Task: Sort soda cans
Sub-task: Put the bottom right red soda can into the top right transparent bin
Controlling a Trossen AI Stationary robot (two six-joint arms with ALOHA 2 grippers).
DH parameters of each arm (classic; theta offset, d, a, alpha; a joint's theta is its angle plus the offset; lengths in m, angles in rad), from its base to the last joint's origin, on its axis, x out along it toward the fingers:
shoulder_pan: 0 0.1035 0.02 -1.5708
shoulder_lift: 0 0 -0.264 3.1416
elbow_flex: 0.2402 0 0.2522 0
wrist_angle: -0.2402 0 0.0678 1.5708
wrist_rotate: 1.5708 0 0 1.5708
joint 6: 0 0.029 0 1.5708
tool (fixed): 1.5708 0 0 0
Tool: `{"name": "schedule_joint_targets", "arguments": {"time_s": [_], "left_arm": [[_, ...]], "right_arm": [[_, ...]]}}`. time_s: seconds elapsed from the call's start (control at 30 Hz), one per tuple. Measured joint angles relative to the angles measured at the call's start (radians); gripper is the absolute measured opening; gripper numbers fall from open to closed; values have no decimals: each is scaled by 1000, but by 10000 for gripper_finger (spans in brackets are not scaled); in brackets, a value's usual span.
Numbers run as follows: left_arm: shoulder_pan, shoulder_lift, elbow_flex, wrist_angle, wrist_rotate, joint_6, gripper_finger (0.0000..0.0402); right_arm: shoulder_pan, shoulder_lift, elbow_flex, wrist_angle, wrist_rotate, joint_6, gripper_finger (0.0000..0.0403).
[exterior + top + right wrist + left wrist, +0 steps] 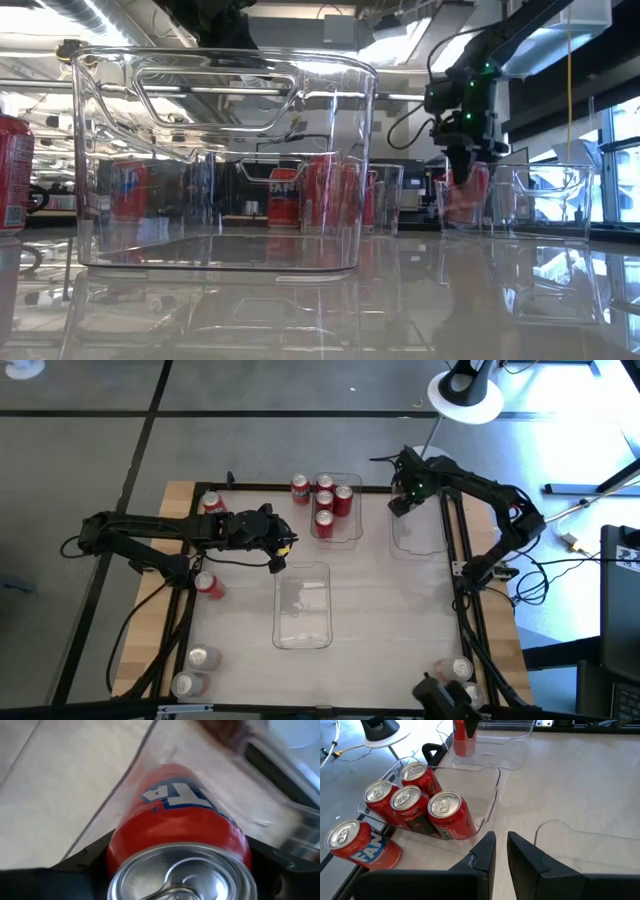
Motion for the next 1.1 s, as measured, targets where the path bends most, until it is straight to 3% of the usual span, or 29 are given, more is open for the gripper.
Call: {"name": "schedule_joint_targets", "arguments": {"time_s": [0.9,1.1], "left_arm": [[0,0,0,-2,0,-8,40],[0,0,0,-3,0,-13,40]], "right_arm": [[3,23,0,29,38,3,317],[4,23,1,24,39,3,354]]}}
